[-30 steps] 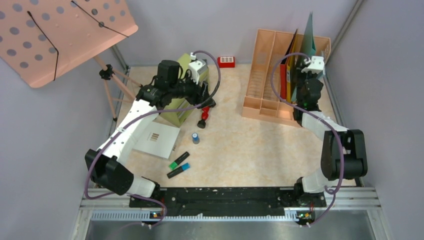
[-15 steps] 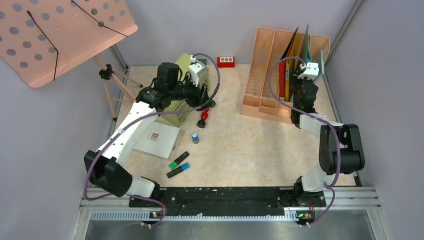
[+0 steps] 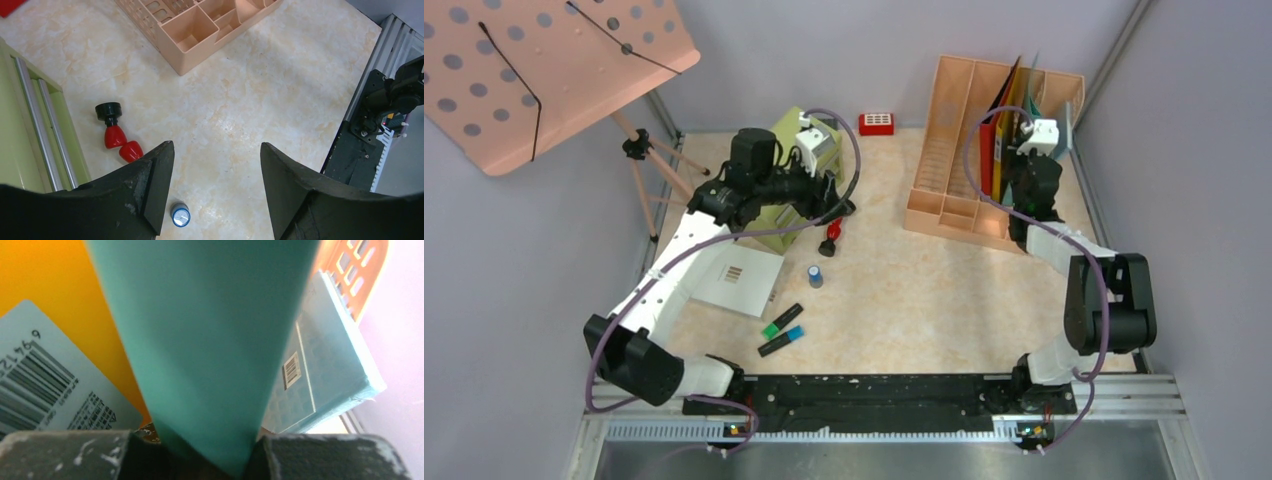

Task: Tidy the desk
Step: Place the folder in the storage box.

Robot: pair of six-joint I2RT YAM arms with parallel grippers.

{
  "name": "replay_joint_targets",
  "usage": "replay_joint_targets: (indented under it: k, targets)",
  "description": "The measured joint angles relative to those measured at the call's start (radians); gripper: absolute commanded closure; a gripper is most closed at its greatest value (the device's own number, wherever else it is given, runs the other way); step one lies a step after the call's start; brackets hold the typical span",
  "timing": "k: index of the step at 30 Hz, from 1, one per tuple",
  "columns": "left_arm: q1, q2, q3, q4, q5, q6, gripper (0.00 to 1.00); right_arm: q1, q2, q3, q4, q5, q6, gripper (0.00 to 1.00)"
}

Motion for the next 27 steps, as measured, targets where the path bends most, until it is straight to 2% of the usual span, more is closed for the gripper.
replay_joint_targets:
  k: [3,10,13,17,27]
  targets:
    - [0.0,-0.01,-0.003,0.002,0.006,0.0,0.31,0.0,-0.005,0.001,-0.046,-0.012,-0.001,0.73]
    - [0.0,-0.031,-0.016,0.007,0.011,0.0,0.31,-0.012,-0.038,0.001,-0.18,-0.018,0.011,0.46]
    - [0.0,-0.038,-0.017,0.01,0.012,0.0,0.31,-0.024,-0.061,0.001,-0.227,-0.018,0.027,0.28]
    - [0.0,-0.04,-0.017,0.016,0.014,-0.001,0.31,-0.038,-0.098,0.001,-0.294,-0.019,0.044,0.22]
    - [0.0,-0.04,-0.022,0.02,0.015,0.0,0.31,-0.045,-0.246,0.033,-0.451,-0.1,0.072,0.21]
